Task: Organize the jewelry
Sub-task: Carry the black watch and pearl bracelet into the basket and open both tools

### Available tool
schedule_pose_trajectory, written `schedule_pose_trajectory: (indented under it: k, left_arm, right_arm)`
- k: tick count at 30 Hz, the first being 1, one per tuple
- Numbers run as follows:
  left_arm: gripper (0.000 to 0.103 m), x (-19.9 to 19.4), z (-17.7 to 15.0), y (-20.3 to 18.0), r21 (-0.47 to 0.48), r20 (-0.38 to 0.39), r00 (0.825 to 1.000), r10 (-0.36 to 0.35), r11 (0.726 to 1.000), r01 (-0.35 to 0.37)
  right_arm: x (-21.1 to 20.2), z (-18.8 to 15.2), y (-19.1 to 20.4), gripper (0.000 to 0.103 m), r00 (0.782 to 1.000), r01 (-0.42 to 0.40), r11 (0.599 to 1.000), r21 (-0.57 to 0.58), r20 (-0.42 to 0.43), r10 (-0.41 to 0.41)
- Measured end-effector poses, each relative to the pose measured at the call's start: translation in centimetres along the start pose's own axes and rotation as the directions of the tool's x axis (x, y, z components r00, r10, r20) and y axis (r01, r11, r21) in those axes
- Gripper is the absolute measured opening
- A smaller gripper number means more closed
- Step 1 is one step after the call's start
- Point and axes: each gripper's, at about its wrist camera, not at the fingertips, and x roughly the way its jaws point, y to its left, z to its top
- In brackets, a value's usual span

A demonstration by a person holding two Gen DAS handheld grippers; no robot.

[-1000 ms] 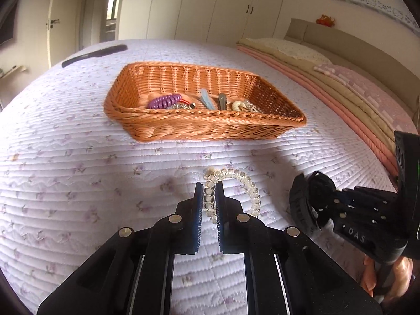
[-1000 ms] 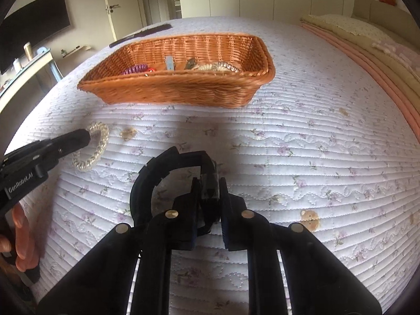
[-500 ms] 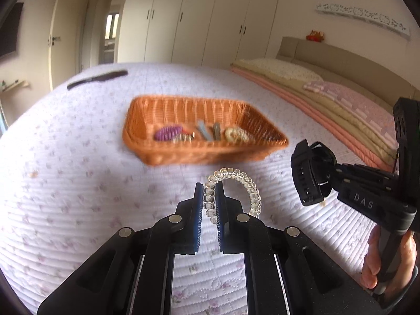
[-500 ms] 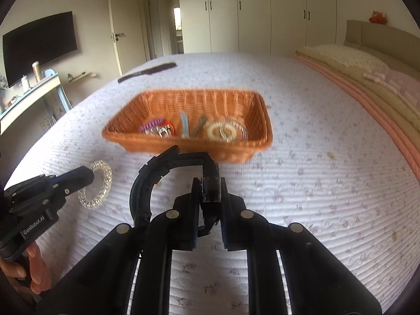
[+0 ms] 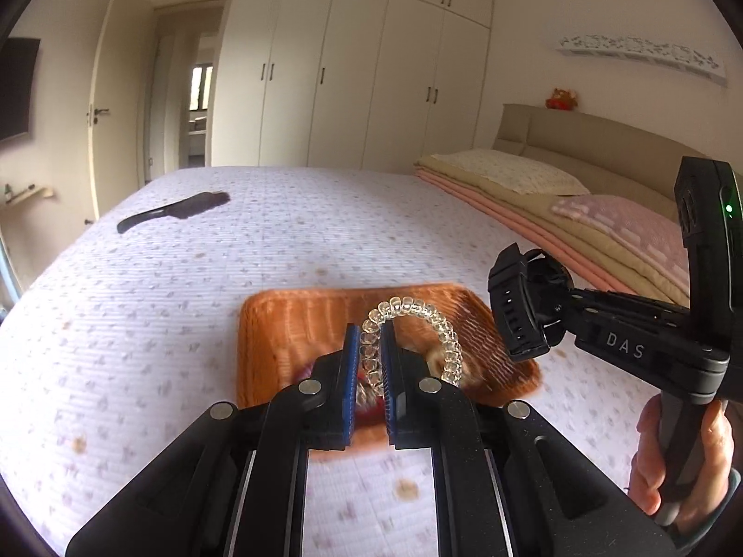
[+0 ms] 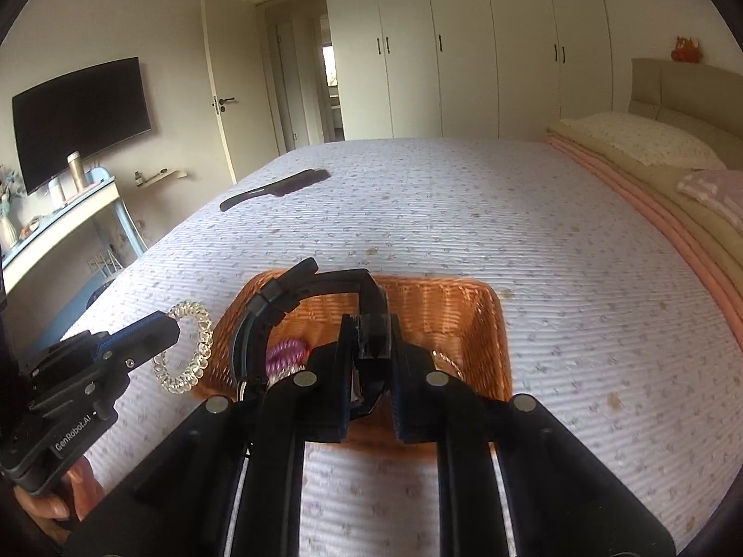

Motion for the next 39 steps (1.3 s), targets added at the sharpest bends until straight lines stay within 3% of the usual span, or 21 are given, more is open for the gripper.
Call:
schedule_pose_trajectory:
  k: [9,15,19,20,21,23,24,26,34,39]
  left_arm:
    - [0.008,8.9,-0.1,2.5,-0.056,-0.102,0.993,0.064,0.996,-0.07]
    - [0.008,10.8,-1.5,2.9,-0.05,-0.147,0.986,0.074,0.995,-0.083]
    - [0.008,11.1,-1.8,3.1,-0.052,-0.158,0.984,0.082,0.995,-0.091]
    - [0.009,10.9,-1.9,3.1,-0.056,-0.157,0.985,0.075,0.995,-0.084]
    - [0.018,10.6,-1.9,3.2,-0.062,-0.157,0.985,0.066,0.995,-0.076]
    - [0.036,9.8,-1.8,3.2,-0.069,-0.139,0.988,0.071,0.994,-0.082]
    - [0.038,9.2,-1.7,3.1,-0.067,-0.125,0.989,0.075,0.994,-0.083]
    - [0.038,8.2,-1.4,3.0,-0.069,-0.112,0.991,0.066,0.995,-0.074]
    - [0.057,1.1,-1.2,1.2,-0.052,-0.019,0.998,0.058,0.997,-0.059]
    - [0.078,-4.4,-1.9,-0.5,0.009,0.051,0.993,0.111,0.994,-0.111]
  right_arm:
    - [10.4,1.0,-2.5,0.012,0.984,0.011,0.995,0.096,-0.18,0.007]
    - [13.9,-0.5,-3.4,0.012,0.959,0.041,0.992,0.117,-0.283,-0.006]
    - [14.3,-1.1,-3.6,0.02,0.953,0.042,0.988,0.146,-0.304,0.005]
    - [14.1,-1.1,-3.7,0.022,0.953,0.033,0.987,0.157,-0.303,0.016]
    - [13.7,-1.0,-3.6,0.027,0.955,0.033,0.987,0.16,-0.295,0.016]
    - [12.6,-0.6,-3.4,0.044,0.963,0.033,0.988,0.149,-0.269,0.009]
    - [11.9,-0.4,-3.2,0.054,0.967,0.031,0.989,0.142,-0.255,0.006]
    - [10.3,-0.2,-2.7,0.054,0.974,0.031,0.992,0.122,-0.227,-0.002]
    - [2.5,-1.0,-1.3,0.058,0.991,-0.034,0.995,0.093,-0.122,0.045]
    - [-2.5,-2.2,0.3,0.063,0.998,-0.039,0.997,0.064,-0.042,0.041]
